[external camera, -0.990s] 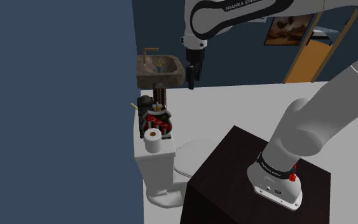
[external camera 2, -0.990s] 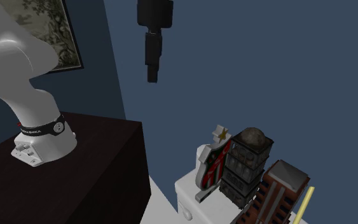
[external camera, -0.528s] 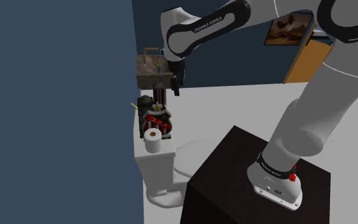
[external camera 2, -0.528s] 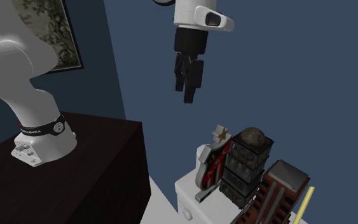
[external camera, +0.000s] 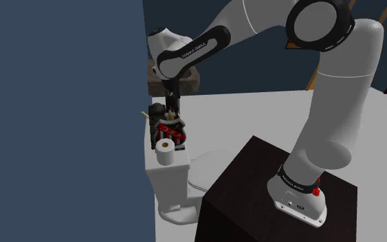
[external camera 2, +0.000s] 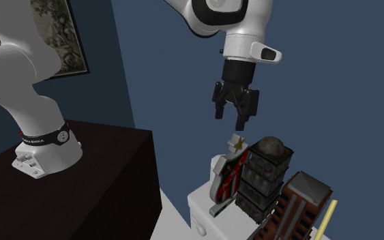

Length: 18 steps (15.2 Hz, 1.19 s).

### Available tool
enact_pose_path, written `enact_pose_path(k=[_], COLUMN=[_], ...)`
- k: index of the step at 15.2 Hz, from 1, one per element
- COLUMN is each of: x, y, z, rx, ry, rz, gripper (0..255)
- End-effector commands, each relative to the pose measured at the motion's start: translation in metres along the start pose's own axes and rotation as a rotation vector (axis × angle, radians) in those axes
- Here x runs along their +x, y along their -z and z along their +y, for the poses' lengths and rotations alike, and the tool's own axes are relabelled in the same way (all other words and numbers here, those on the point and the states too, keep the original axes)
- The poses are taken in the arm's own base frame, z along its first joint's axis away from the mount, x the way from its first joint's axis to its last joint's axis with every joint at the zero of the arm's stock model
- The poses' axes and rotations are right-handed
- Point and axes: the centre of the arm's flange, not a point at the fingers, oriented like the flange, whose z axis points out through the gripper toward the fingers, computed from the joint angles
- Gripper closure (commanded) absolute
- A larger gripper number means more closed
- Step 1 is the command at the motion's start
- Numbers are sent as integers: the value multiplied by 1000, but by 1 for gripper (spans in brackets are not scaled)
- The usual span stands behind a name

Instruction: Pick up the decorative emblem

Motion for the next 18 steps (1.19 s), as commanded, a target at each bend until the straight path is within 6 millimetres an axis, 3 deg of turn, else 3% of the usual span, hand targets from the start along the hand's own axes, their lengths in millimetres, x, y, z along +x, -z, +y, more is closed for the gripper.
enact_pose_path(k=[1,10,11,18], x=[18,27,27,27], y=[-10,-49,-49,-49], z=[-2,-8,-7,-8], rx=[-21,-21,-21,-21], ry=[35,35,35,35], rz=[-9,-9,-9,-9], gripper=[0,0,255,255])
